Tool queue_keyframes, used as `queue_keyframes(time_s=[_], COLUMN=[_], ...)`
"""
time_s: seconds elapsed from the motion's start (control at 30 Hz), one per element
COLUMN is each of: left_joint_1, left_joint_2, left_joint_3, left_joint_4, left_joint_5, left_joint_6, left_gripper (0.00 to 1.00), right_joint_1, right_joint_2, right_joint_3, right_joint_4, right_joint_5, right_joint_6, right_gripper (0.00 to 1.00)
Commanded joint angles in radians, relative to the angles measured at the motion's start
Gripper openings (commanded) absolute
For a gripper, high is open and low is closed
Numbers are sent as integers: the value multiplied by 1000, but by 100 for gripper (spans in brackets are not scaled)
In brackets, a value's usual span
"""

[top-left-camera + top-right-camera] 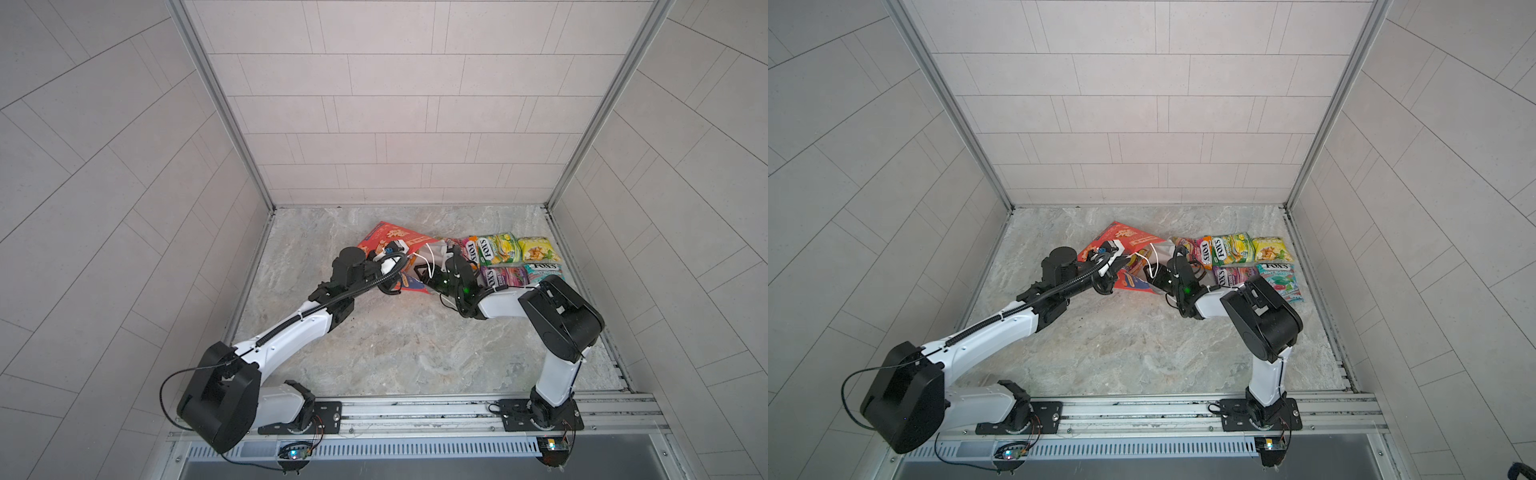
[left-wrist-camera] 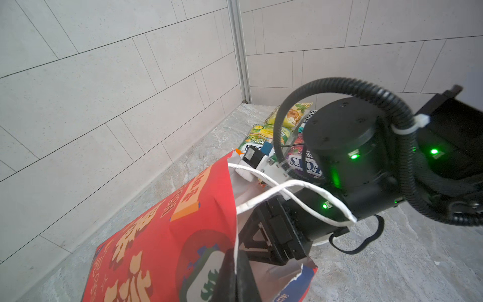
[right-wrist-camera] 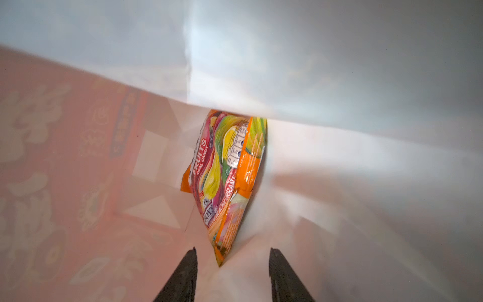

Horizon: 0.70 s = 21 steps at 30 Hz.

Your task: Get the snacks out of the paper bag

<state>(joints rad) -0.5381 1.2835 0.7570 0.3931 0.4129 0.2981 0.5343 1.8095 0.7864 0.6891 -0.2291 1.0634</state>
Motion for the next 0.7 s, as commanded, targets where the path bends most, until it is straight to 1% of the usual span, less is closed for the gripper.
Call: queue_keyframes(time_s=[0.0, 0.1, 0.3, 0.37, 0.5, 0.6, 0.67], left_joint_1=[-3, -2, -3, -6, -15, -22, -29], left_joint_2=[-12, -13, -12, -4, 20, 38, 50], left_joint_3=[22, 28, 26, 31, 56, 68, 72], left_joint_4=[68, 67, 73, 63, 35, 27, 29], left_joint_5=[-12, 27, 149, 179, 219, 248, 240], left_joint_6=[-28, -34, -27, -19, -14, -13, -10], left_gripper=[0, 0, 0, 0, 0, 0, 0], right_joint_1=[-7, -6, -3, -2, 8, 15, 19], right_joint_2=[-32, -5, 71, 100, 142, 178, 203], right_joint_3=[9, 34, 115, 144, 205, 206, 212], right_joint_4=[19, 29, 23, 45, -30, 1, 21], right_joint_5=[-35, -60, -38, -45, -20, -17, -37], right_joint_6=[36, 57, 62, 76, 73, 101, 110], right_gripper=[46, 45, 46, 46, 48, 48, 50])
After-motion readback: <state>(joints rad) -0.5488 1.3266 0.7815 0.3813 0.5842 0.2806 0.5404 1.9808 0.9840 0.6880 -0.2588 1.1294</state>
